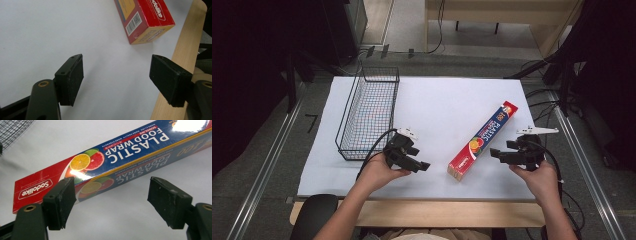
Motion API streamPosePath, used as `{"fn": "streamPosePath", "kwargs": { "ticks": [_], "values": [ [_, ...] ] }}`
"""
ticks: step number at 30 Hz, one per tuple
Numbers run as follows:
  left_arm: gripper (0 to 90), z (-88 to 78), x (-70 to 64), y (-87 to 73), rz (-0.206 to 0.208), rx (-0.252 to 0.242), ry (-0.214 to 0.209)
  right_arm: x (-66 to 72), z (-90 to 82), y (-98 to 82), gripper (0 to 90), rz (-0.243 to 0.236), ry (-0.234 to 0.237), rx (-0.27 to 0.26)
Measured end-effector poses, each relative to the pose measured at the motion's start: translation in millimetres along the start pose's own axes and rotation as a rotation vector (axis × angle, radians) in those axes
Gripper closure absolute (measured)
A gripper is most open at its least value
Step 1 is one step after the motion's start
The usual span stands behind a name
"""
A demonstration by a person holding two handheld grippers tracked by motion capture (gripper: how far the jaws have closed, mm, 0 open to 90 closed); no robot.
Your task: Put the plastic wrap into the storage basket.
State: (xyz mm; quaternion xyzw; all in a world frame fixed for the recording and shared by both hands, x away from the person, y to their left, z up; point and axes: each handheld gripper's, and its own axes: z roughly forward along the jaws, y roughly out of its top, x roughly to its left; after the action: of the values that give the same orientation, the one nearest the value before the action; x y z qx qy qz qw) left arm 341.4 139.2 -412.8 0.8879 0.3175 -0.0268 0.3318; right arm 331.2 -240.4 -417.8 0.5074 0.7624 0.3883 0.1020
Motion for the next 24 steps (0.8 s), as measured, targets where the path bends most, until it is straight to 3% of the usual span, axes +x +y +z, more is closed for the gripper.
{"fn": "streamPosePath", "kwargs": {
  "ticks": [14,24],
  "values": [
    [26.1,-0.1,0.1,-0.1,-0.003,0.006,0.011,0.5,-0.6,-0.4,25.7,-0.004,0.003,0.006],
    [27.1,3.1,-2.0,1.6,0.008,0.019,-0.003,0.0,1.5,-0.8,26.6,0.031,0.002,0.025]
  ]
}}
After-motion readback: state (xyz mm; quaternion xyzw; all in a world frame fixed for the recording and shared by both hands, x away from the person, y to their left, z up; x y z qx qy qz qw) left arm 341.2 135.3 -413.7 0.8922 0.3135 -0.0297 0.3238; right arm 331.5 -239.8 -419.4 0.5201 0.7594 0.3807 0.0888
